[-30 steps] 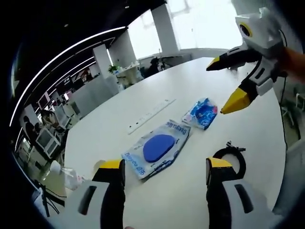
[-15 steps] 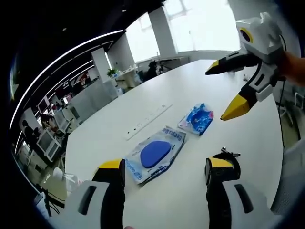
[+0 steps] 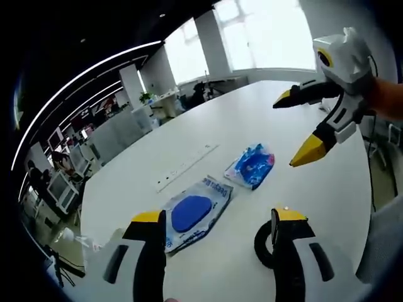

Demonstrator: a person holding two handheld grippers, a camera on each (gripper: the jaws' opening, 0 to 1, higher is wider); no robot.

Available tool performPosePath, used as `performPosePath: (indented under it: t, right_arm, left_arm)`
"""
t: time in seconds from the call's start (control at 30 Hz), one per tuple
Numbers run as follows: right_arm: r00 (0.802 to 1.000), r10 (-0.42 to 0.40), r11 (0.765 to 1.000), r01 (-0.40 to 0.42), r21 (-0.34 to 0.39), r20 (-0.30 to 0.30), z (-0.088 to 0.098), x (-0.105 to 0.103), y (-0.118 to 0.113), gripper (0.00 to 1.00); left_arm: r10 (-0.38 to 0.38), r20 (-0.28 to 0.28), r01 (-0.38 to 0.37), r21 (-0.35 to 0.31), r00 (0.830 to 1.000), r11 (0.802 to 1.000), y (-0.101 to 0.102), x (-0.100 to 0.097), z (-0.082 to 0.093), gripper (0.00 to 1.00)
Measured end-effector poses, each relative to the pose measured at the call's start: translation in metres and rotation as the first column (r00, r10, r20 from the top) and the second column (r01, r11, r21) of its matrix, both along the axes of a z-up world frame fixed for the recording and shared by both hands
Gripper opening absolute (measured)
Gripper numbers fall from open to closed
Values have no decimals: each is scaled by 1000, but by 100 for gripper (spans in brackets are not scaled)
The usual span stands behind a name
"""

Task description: Arrange the tabletop items into an orderly group along one side of the table until the central work area is clear of visible clutter.

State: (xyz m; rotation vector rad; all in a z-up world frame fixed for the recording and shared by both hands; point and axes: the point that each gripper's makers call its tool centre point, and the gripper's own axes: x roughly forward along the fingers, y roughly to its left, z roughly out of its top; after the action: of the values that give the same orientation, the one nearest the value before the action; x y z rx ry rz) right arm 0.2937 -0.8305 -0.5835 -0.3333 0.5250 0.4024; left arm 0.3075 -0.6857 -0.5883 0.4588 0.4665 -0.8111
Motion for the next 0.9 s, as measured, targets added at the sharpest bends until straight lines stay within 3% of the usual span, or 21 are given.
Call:
performPosePath:
  t: [0.47, 0.9]
  right_arm:
    - [999, 32, 999, -32, 17, -33, -27, -4, -33, 81]
    - [998, 34, 999, -32, 43, -44, -47, 5, -69, 79]
  left_arm:
    - [21, -11, -21, 7, 1000, 1000, -31, -10, -16, 65]
    - [5, -2, -5, -9, 1000, 1000, -73, 1, -31, 64]
